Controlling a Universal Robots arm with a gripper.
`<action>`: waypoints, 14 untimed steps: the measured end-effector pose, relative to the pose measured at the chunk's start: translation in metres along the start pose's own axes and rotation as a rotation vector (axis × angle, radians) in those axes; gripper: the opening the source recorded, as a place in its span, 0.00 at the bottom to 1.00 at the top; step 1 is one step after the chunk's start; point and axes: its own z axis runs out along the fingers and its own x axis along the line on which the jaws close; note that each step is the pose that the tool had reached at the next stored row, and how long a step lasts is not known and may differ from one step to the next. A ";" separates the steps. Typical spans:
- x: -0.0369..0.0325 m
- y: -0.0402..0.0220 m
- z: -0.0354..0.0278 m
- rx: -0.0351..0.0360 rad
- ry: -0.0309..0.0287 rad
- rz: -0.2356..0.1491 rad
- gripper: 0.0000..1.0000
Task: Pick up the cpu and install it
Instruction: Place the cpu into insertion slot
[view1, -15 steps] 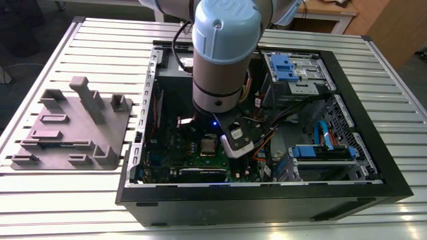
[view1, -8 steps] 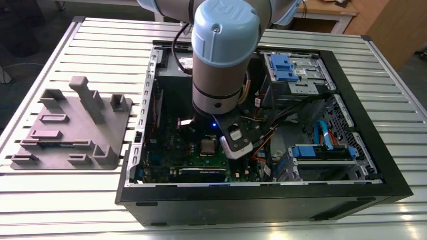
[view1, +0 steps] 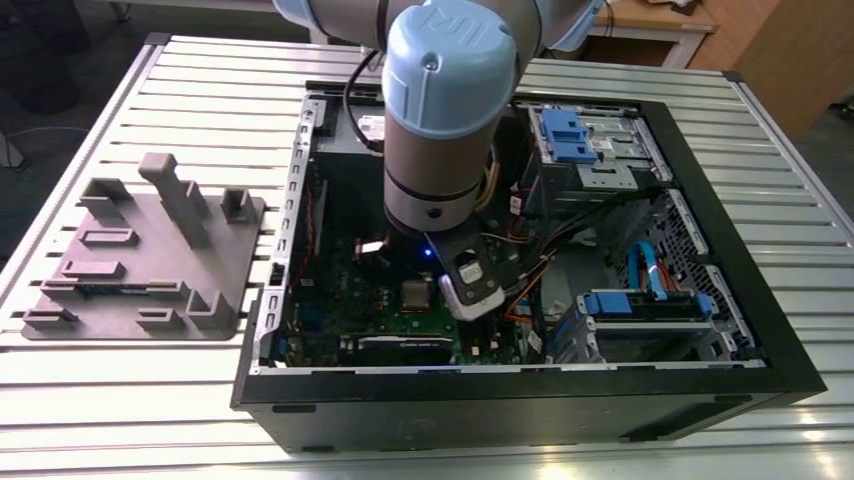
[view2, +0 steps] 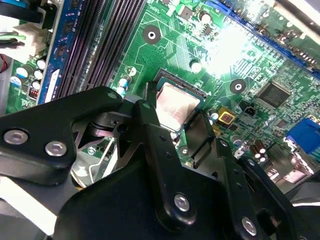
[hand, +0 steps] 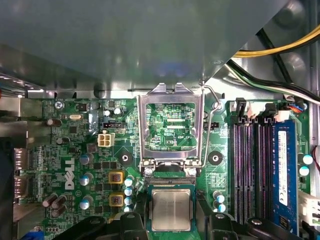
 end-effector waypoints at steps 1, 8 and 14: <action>0.0001 0.0001 0.0013 -0.0002 -0.0007 0.000 0.47; 0.0002 0.0001 0.0020 0.0001 -0.0009 0.000 0.47; 0.0002 0.0001 0.0021 0.0002 -0.0009 0.000 0.54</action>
